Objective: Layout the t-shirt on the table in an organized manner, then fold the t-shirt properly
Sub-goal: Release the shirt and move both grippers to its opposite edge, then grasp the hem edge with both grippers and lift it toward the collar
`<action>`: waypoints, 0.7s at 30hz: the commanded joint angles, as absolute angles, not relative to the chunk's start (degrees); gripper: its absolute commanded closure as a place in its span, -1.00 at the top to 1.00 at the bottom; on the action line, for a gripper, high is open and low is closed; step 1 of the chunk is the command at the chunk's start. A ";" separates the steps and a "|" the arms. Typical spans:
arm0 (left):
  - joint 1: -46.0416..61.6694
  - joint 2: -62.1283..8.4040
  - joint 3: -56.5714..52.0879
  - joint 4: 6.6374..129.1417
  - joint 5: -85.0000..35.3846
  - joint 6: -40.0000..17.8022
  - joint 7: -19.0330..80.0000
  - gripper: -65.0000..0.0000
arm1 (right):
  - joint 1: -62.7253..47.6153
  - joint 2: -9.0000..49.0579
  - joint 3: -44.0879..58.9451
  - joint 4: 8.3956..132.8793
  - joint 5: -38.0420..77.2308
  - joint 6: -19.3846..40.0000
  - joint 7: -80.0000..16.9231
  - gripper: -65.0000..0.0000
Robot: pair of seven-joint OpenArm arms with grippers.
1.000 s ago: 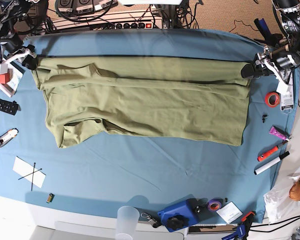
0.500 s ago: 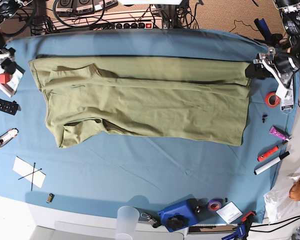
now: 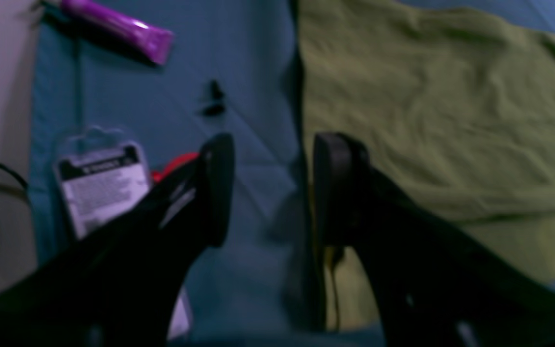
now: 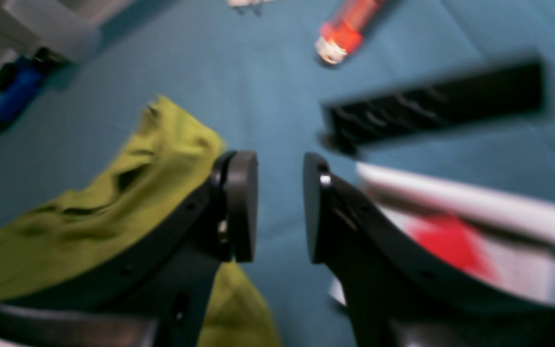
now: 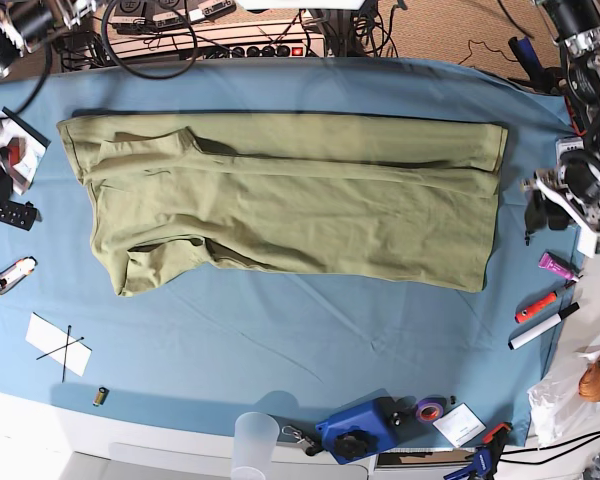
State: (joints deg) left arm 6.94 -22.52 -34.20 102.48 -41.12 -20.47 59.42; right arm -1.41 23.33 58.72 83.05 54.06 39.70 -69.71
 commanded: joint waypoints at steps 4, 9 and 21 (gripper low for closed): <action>4.03 -23.66 -34.50 101.23 -40.99 -20.45 57.36 -0.15 | 3.09 24.73 48.56 83.99 52.34 37.95 -63.13 -0.47; 2.98 -23.64 -34.52 99.22 -39.79 -20.53 56.82 -0.15 | 8.38 24.43 33.58 83.48 40.14 30.68 -55.44 -0.47; 3.01 -23.66 -34.52 99.22 -39.59 -20.56 56.51 -0.15 | 18.72 18.35 21.52 67.70 38.00 28.71 -55.66 -0.47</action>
State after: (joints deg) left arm 3.81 -22.55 -34.20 98.32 -39.00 -20.36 57.91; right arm 16.97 17.08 21.26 66.67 36.69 28.29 -57.12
